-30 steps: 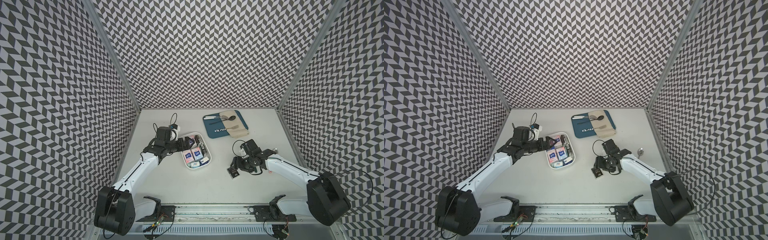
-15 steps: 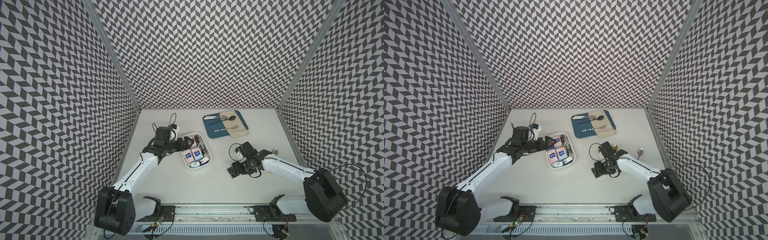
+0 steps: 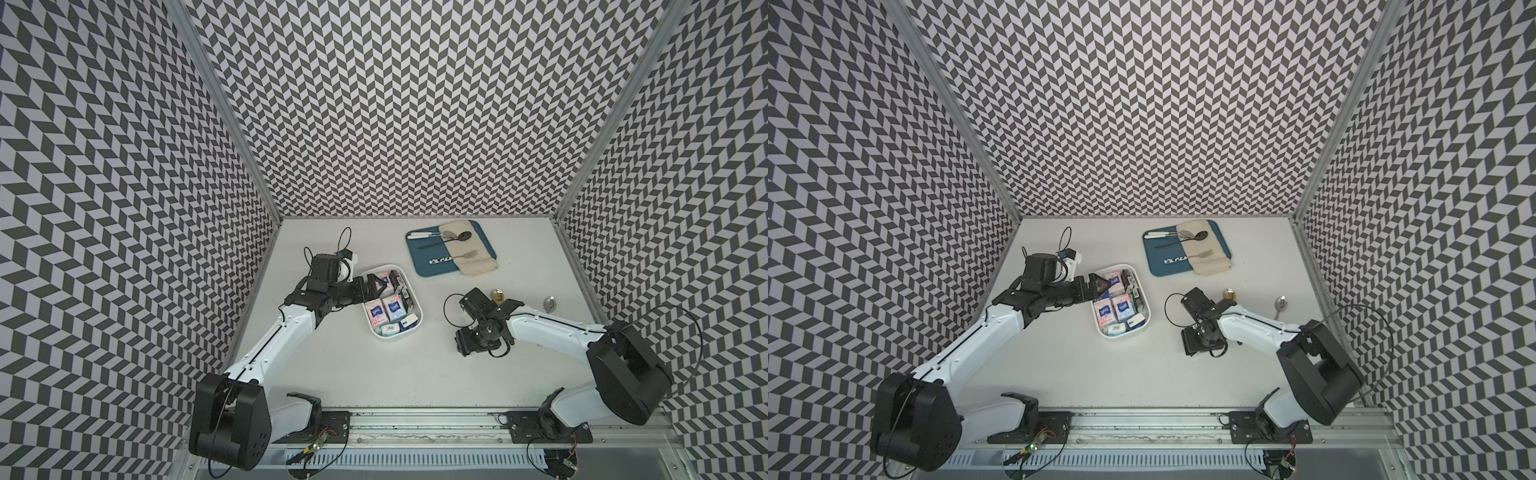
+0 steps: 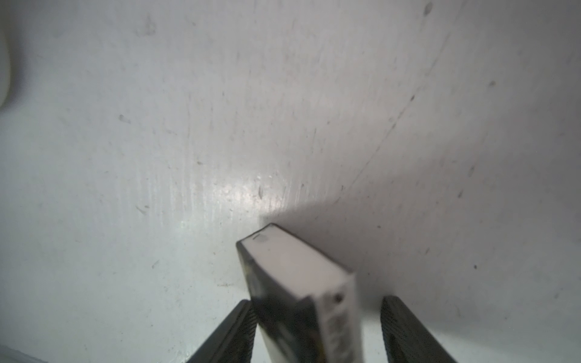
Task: Put the pocket tissues into the storage box
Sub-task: Pick up the pocket tissues from the center of the board.
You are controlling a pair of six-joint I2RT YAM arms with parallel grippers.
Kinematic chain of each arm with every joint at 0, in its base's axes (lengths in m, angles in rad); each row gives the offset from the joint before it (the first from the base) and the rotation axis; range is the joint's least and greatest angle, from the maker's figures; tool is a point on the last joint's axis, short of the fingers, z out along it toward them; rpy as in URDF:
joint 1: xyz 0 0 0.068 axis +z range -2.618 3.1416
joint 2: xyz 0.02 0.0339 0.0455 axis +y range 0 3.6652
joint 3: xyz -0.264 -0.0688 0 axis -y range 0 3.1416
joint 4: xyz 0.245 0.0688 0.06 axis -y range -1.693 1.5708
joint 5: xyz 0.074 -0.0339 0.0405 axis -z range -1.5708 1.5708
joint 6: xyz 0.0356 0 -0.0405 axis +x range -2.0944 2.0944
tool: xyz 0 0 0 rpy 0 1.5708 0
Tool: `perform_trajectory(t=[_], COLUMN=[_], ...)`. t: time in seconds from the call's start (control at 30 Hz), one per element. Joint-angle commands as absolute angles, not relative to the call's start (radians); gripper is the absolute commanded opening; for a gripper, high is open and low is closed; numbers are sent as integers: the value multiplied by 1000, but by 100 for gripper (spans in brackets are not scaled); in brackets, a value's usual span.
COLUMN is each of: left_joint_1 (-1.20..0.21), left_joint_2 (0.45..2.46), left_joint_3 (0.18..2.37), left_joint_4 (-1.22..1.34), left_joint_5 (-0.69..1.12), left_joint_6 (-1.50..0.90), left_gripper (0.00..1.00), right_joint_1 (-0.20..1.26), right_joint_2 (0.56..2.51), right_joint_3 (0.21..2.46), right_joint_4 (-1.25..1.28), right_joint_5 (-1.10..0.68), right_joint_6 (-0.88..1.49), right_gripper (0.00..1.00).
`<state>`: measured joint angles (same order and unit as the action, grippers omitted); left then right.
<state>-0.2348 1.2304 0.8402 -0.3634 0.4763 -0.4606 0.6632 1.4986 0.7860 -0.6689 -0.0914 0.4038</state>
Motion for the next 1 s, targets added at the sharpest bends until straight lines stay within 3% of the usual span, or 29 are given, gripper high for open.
perform_trajectory(t=[0.0,0.1,0.23,0.37,0.47,0.53,0.97], left_joint_1=[-226,-222,-216,-212,-209,-206,-120], left_joint_2=[1231,1229,1222,1216,1212,1210,1209], left_joint_3=[867,865,860,855,855,853,795], left_joint_4=[-373,-374,-374,-376,-376,-376,-339], left_joint_5=[489,492,492,495,495,495,580], left_joint_6=[-440,-440,-439,-439,-437,-437,-454], left_gripper=[100,100,100,100,100,100,100], right_joint_1=[681,686,689,689,688,689,719], right_joint_2=[1519,1524,1507,1505,1494,1481,1568], right_joint_3=[805,810,819,830,834,852,1195], right_joint_4=[-675,-671,-661,-667,-673,-690,-694], right_joint_5=[-29,-24,-26,-37,-28,-17,-140], right_joint_6=[423,431,434,441,442,444,422], right_gripper=[67,62,40,43,35,35,39])
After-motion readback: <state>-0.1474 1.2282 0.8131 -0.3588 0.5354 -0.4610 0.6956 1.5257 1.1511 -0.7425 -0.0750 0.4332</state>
